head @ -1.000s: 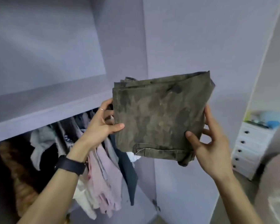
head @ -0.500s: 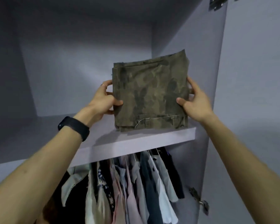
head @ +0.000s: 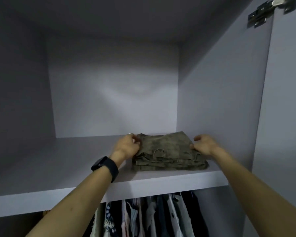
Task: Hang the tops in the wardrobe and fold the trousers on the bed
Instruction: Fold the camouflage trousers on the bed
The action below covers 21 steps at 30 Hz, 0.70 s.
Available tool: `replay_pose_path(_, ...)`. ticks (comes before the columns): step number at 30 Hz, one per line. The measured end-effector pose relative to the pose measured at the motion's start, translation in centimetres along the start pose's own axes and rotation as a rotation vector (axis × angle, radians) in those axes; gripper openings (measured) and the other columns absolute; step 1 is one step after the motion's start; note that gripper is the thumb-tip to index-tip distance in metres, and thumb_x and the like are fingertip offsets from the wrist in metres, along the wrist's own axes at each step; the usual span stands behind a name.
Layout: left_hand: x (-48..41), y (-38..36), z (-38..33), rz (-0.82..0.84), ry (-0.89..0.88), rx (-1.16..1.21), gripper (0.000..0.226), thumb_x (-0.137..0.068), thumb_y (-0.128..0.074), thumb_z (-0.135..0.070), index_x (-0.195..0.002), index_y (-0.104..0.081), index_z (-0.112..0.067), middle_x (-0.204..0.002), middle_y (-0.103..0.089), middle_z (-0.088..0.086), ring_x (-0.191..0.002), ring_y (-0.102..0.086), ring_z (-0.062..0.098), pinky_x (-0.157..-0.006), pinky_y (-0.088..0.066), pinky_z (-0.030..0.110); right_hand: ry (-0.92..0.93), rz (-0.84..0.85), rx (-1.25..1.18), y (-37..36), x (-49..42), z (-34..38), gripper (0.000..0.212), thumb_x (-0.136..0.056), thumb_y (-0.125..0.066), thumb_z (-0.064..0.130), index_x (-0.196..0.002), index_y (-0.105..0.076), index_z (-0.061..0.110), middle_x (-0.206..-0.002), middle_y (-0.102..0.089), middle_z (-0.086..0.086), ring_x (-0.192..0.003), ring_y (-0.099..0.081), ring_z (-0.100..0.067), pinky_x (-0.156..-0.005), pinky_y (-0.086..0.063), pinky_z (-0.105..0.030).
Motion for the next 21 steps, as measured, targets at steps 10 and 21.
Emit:
replay_pose_path(10, 3.5, -4.8, -3.7, 0.168, -0.317, -0.459, 0.063, -0.096, -0.016, -0.074, -0.154, -0.026, -0.050, -0.167, -0.018, -0.010, -0.155, -0.010, 0.019, -0.125, -0.008, 0.045, 0.296, -0.080, 0.311, -5.2, 6.7, 2.8, 0.056, -0.101, -0.014, 0.065, -0.154, -0.026, 0.050, -0.168, -0.017, 0.011, -0.154, -0.007, -0.016, -0.124, -0.015, -0.047)
replay_pose_path(21, 3.6, -5.0, -0.3, 0.276, -0.358, -0.474, 0.086, -0.076, -0.019, -0.094, -0.153, -0.004, -0.057, -0.169, -0.004, -0.010, -0.156, -0.001, 0.023, -0.123, -0.003, 0.035, 0.433, -0.211, 0.216, -5.5, 8.1, -0.5, 0.044, -0.107, -0.034, 0.046, -0.150, -0.043, 0.043, -0.162, -0.033, -0.007, -0.150, -0.025, -0.025, -0.124, -0.019, -0.040)
Point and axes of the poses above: each hand's wrist, its own x-axis away from the middle knuckle, its own y-axis out of the back of the hand, z = x × y, the point moved 5 cm from there along -x, towards the middle knuckle
